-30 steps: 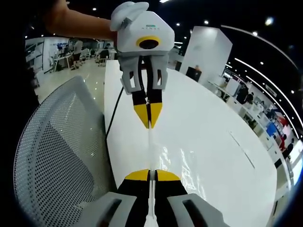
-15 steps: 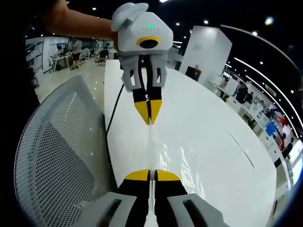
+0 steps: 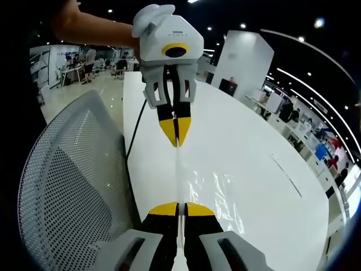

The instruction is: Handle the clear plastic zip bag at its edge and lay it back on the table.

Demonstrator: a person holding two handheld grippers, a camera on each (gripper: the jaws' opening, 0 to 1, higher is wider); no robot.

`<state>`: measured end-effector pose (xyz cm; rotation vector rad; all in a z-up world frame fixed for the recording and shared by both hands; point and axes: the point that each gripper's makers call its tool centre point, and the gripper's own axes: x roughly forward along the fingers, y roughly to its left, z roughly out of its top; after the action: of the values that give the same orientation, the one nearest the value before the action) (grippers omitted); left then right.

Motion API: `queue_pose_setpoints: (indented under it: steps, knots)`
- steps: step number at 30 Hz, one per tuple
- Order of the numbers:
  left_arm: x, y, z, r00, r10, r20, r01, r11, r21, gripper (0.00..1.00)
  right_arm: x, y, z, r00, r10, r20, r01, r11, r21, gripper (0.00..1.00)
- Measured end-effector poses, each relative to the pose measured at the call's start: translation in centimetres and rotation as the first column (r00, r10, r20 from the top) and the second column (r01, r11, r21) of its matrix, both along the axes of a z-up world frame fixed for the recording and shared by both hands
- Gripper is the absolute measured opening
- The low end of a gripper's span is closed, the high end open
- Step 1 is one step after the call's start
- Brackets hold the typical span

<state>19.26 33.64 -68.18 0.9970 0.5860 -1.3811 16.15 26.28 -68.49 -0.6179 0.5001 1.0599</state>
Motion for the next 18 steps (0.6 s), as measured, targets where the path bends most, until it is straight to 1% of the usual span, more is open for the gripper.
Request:
queue_pose_setpoints:
  steps: [11, 18]
  knots:
    - [-0.26, 0.11, 0.09, 1.000, 0.003, 0.001, -0.003, 1.000, 0.002, 0.00, -0.13, 0.01, 0.08, 1.000, -0.006, 0.002, 0.006, 1.000, 0.007, 0.00]
    - [-0.03, 0.25, 0.15, 1.000, 0.006, 0.004, -0.006, 1.000, 0.003, 0.00, -0.17, 0.09, 0.15, 1.000, -0.012, 0.003, 0.012, 1.000, 0.014, 0.00]
